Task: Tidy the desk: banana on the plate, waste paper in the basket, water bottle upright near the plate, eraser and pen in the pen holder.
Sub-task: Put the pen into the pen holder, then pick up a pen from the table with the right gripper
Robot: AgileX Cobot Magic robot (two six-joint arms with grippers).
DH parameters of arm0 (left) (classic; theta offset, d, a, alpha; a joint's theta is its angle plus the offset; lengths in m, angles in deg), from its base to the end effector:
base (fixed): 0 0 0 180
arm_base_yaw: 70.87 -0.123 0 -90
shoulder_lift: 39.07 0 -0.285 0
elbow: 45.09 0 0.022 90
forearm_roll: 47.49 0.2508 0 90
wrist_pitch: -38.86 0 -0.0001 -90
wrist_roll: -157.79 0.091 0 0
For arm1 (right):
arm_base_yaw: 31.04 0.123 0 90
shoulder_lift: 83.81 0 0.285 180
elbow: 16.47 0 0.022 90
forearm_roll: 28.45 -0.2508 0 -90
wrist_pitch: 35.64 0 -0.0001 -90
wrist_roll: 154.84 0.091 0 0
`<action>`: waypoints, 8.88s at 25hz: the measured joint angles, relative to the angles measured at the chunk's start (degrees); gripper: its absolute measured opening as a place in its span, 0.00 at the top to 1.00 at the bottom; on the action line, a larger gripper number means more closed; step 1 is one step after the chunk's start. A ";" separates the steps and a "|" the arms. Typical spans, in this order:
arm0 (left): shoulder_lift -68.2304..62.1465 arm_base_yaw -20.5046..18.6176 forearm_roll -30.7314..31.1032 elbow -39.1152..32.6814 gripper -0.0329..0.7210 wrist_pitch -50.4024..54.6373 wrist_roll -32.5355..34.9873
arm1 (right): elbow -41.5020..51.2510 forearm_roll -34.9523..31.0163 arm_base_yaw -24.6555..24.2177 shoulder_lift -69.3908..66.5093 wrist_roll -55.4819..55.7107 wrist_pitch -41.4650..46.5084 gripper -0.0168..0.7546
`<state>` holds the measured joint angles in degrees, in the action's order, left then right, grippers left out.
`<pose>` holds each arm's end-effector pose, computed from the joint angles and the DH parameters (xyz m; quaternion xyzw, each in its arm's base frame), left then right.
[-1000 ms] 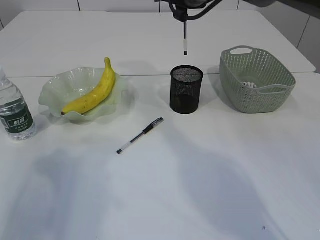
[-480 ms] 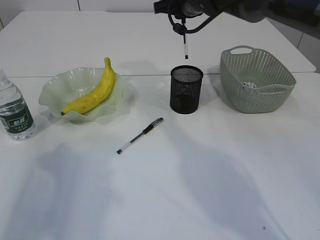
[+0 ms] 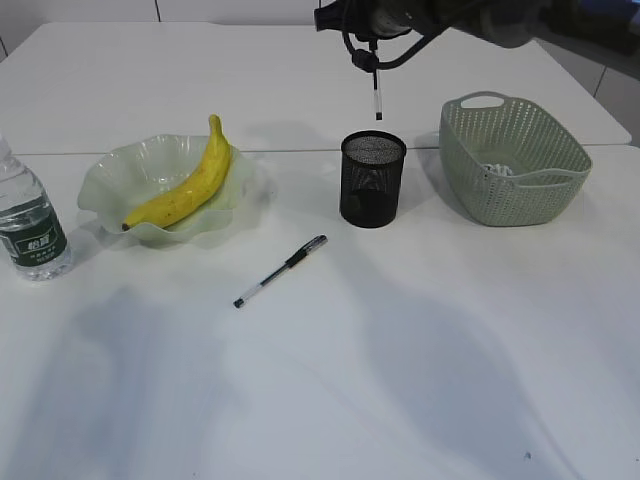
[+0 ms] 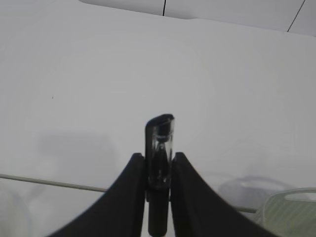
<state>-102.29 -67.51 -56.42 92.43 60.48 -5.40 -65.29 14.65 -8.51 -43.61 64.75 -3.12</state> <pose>0.1908 -0.0164 0.2759 0.1051 0.8888 -0.0056 0.4461 0.5161 0.1779 0.2876 -0.0559 0.8369 -0.0475 0.5425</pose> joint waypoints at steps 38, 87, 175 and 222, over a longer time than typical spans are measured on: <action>0.00 0.00 -1.49 0.00 0.24 -0.36 0.00 | 4.36 4.31 -0.50 0.00 0.00 -8.61 0.82; 0.00 0.00 -2.11 0.00 0.24 -0.36 0.00 | 18.83 10.60 -1.74 0.00 0.89 -19.91 0.82; 0.00 0.00 -2.11 0.00 0.24 1.52 0.00 | 18.68 13.95 -2.06 3.35 9.73 -21.31 0.68; 0.00 0.00 -2.11 0.00 0.24 4.55 0.00 | 11.36 -22.88 4.32 12.98 7.76 13.47 0.67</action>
<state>-102.29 -67.51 -58.53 92.43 65.04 -5.40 -53.93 -8.24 -4.19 -30.63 72.52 10.34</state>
